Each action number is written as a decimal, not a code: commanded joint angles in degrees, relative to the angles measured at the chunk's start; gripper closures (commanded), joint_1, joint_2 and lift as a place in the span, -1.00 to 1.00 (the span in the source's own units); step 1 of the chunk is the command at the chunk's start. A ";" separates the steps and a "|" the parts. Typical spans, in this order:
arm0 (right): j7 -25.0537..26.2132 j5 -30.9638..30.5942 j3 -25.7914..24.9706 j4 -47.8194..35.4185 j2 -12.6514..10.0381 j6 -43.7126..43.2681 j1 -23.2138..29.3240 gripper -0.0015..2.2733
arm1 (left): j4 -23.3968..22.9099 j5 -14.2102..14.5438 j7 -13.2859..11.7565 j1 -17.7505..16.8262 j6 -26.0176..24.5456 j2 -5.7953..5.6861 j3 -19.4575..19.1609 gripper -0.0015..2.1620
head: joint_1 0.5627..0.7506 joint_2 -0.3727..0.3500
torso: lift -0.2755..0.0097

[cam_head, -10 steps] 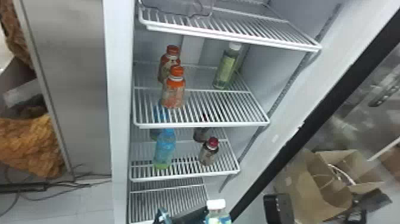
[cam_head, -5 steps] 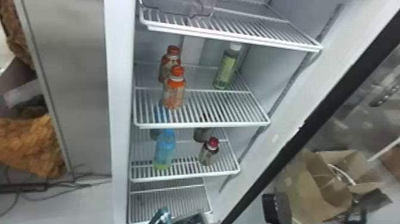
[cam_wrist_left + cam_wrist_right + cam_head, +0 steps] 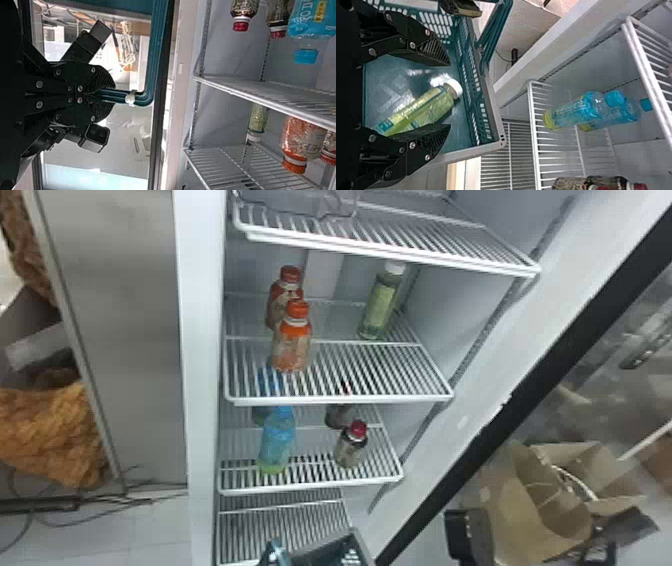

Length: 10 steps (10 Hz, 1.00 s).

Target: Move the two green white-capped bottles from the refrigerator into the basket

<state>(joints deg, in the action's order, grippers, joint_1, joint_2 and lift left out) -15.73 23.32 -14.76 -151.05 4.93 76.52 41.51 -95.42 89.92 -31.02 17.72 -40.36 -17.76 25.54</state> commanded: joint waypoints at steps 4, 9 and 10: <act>0.09 -3.78 -2.38 -1.45 -0.80 -5.51 -0.59 -0.52 | 0.01 0.01 0.00 0.14 0.00 0.00 -0.06 0.13 | 0.41 -0.94 | 0.90; 0.18 -6.52 -5.47 0.38 -1.41 -15.63 -5.23 -0.56 | 0.01 0.01 0.00 0.42 0.14 0.09 -0.52 0.13 | 0.41 -0.94 | 0.90; 0.09 -8.35 -5.58 4.03 -1.41 -23.65 -7.63 -0.56 | 0.01 0.01 0.00 0.56 0.14 0.09 -0.52 0.13 | 0.41 -0.94 | 0.90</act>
<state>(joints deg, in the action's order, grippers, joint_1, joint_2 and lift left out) -15.64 15.97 -20.25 -148.96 3.51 57.24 35.29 -95.43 89.93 -31.02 18.23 -40.21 -17.66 25.04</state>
